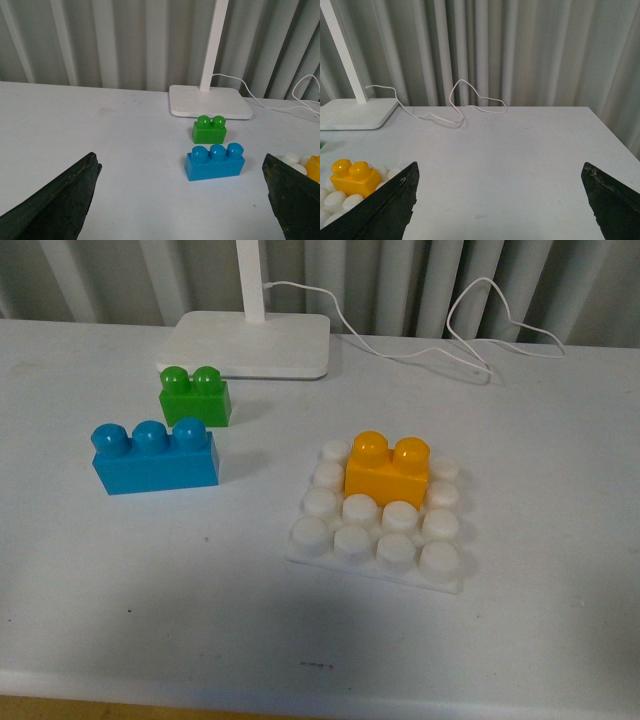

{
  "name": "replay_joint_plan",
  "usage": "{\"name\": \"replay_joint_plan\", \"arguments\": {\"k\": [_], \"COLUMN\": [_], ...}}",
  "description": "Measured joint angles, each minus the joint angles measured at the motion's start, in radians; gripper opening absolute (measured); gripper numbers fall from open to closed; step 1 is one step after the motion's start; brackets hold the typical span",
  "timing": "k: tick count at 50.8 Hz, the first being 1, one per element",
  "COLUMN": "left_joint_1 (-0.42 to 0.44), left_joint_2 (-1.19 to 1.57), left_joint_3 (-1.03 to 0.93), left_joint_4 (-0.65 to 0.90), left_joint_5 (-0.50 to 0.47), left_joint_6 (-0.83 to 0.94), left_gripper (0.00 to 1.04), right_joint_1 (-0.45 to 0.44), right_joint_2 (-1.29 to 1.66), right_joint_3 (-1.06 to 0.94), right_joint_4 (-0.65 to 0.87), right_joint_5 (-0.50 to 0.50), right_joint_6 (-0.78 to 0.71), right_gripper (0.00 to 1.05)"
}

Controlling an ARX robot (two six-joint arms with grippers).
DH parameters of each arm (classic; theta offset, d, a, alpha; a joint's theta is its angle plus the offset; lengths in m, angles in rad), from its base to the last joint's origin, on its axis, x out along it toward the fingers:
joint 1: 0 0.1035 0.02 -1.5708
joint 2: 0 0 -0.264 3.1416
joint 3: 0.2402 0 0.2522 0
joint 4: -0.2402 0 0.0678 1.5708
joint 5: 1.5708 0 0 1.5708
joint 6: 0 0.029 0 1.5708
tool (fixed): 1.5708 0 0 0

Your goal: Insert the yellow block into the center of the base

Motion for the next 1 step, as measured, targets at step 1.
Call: {"name": "replay_joint_plan", "arguments": {"k": [1], "left_joint_1": [0.000], "left_joint_2": [0.000], "left_joint_3": [0.000], "left_joint_4": [0.000], "left_joint_5": [0.000], "left_joint_6": [0.000], "left_gripper": [0.98], "right_joint_1": [0.000], "right_joint_2": [0.000], "right_joint_3": [0.000], "right_joint_4": [0.000], "right_joint_5": [0.000], "right_joint_6": [0.000], "right_gripper": [0.95]}}
